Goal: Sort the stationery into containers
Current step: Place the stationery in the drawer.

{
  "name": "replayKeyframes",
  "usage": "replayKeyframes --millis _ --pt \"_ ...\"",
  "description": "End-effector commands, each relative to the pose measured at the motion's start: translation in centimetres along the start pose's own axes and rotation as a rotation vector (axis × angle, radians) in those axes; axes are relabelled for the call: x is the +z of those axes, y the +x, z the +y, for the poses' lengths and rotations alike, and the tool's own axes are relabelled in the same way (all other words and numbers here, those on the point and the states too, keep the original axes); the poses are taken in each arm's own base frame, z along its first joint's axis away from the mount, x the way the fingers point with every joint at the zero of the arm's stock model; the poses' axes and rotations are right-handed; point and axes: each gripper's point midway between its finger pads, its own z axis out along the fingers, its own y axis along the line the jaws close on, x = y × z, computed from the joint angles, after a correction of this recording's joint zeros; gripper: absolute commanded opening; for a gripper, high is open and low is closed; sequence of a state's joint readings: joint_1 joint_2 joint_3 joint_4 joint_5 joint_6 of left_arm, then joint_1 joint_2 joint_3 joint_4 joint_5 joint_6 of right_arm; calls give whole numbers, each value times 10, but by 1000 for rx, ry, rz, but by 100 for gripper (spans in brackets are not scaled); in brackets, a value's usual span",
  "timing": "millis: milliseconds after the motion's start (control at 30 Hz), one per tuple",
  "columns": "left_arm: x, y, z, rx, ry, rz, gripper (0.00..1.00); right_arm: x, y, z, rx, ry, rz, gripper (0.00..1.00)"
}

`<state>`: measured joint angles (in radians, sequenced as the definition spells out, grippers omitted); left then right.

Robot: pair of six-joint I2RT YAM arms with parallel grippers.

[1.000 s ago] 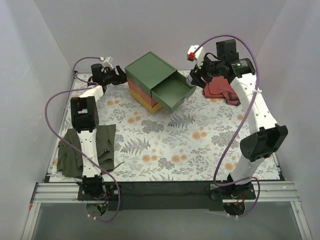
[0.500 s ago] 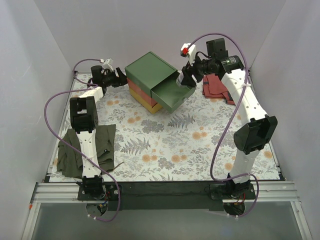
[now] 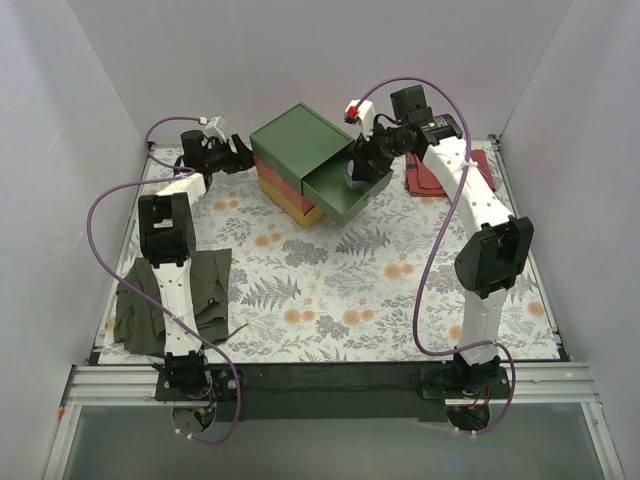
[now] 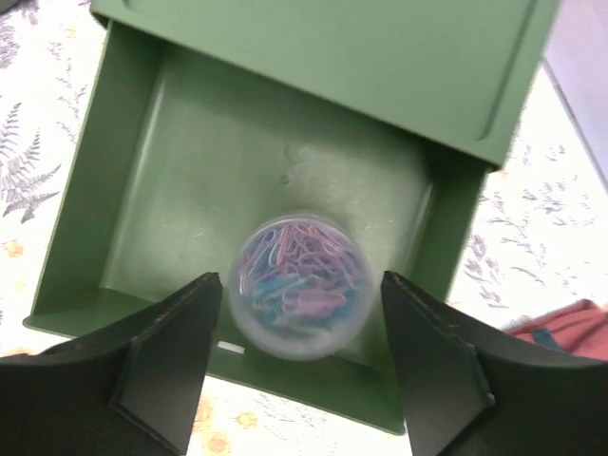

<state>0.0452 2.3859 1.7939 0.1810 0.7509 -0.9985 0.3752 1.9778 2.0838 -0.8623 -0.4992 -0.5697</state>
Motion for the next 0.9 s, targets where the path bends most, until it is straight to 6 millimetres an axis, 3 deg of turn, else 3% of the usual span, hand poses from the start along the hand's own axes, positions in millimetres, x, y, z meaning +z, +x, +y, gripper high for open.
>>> replayKeyframes --millis 0,133,267,333,367,433,467,633,867 --pt "-17 -47 -32 91 33 -75 63 -25 -40 -14 -52 106 -83 80" --pt "-17 -48 -30 91 34 -78 63 -41 -48 -11 -55 140 -98 87" --pt "-15 -48 -30 86 42 -80 63 -54 -31 -10 -3 182 -60 84" --pt "-14 -45 -26 80 41 -77 62 -66 -19 -1 -12 179 -45 72" --pt "-14 -47 -26 81 42 -80 63 -58 4 7 -1 153 3 64" --pt "-12 -47 -24 79 43 -81 63 -69 12 17 -54 149 12 17" --pt "-13 -49 -23 82 43 -85 63 -63 31 23 -38 136 54 2" --pt "-9 -53 -18 80 48 -89 63 -56 59 26 -30 141 113 1" --pt "-4 -58 -16 81 59 -99 63 -23 66 6 14 121 137 1"
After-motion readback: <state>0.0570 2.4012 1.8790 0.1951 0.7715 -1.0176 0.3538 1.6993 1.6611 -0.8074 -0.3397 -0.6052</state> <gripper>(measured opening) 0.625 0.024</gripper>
